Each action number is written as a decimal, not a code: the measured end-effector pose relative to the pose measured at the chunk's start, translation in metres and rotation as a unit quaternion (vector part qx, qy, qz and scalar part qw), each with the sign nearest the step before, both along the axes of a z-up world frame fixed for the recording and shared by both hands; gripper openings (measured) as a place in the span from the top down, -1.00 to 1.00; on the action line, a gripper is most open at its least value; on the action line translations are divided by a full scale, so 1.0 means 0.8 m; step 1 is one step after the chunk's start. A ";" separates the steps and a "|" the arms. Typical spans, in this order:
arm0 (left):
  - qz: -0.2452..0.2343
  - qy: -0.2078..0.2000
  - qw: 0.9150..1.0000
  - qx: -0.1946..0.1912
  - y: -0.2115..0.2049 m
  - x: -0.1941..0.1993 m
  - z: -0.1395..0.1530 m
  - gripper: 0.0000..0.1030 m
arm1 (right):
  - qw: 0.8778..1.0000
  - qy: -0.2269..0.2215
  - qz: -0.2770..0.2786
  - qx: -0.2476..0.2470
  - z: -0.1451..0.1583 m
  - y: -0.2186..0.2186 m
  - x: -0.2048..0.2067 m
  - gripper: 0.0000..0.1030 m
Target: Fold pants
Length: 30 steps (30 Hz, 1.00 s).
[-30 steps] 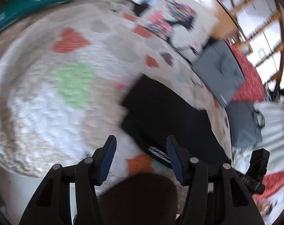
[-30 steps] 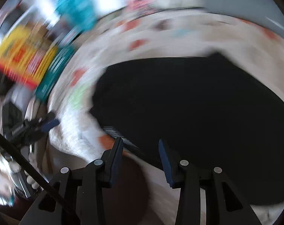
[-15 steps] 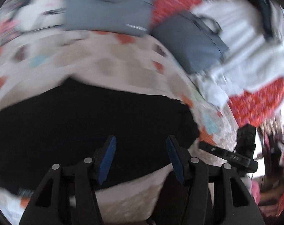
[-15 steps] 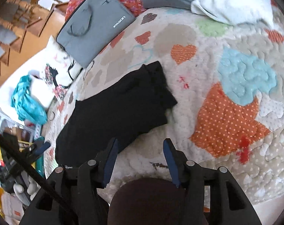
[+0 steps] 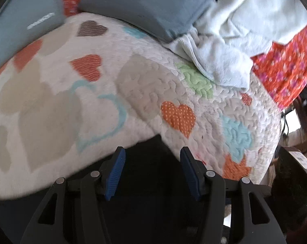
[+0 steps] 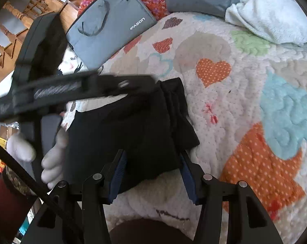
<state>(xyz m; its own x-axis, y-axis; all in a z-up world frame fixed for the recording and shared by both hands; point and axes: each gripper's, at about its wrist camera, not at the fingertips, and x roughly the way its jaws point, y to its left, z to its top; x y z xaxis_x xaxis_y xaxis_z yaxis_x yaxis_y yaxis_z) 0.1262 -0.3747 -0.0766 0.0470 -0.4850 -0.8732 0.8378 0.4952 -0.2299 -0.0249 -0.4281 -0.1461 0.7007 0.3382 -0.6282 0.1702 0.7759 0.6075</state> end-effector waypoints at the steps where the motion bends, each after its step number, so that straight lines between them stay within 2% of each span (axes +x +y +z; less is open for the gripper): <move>1: -0.008 -0.001 1.000 0.006 -0.007 0.001 -0.006 -0.07 | 1.000 -0.003 -0.001 0.005 -0.002 -0.002 0.000 -0.11; 7: -0.040 -0.011 0.999 0.035 -0.038 0.000 -0.027 -0.07 | 1.000 -0.013 0.000 0.016 -0.003 0.000 0.015 -0.15; 9: -0.045 -0.013 0.998 0.040 -0.040 -0.004 -0.025 0.36 | 1.000 -0.013 0.009 0.011 -0.001 0.006 0.022 -0.10; 10: -0.045 -0.018 0.998 0.043 -0.039 -0.005 -0.024 0.56 | 1.000 -0.013 0.013 0.014 -0.001 0.007 0.024 0.17; 11: -0.044 -0.014 0.998 0.037 -0.035 -0.004 -0.022 0.64 | 1.000 -0.009 0.020 0.021 -0.002 0.009 0.028 0.36; 14: -0.022 0.014 1.000 0.006 -0.015 0.005 -0.010 0.68 | 0.999 -0.012 0.023 0.030 0.005 0.012 0.030 0.49; 20: 0.035 0.036 0.996 -0.074 0.060 0.018 0.037 0.69 | 0.998 -0.036 0.051 0.022 0.045 0.040 0.035 0.51; 24: 0.086 0.045 0.987 -0.130 0.135 0.027 0.067 0.69 | 0.994 -0.053 0.097 0.003 0.080 0.084 0.049 0.52; 27: 0.139 0.057 0.973 -0.172 0.210 0.037 0.077 0.71 | 0.988 -0.057 0.143 -0.005 0.097 0.129 0.068 0.52; 29: 0.170 0.072 0.963 -0.196 0.258 0.048 0.070 0.73 | 0.983 -0.051 0.175 -0.013 0.099 0.164 0.084 0.52; 30: 0.193 0.084 0.955 -0.207 0.288 0.053 0.060 0.73 | 0.981 -0.046 0.187 -0.018 0.097 0.179 0.092 0.52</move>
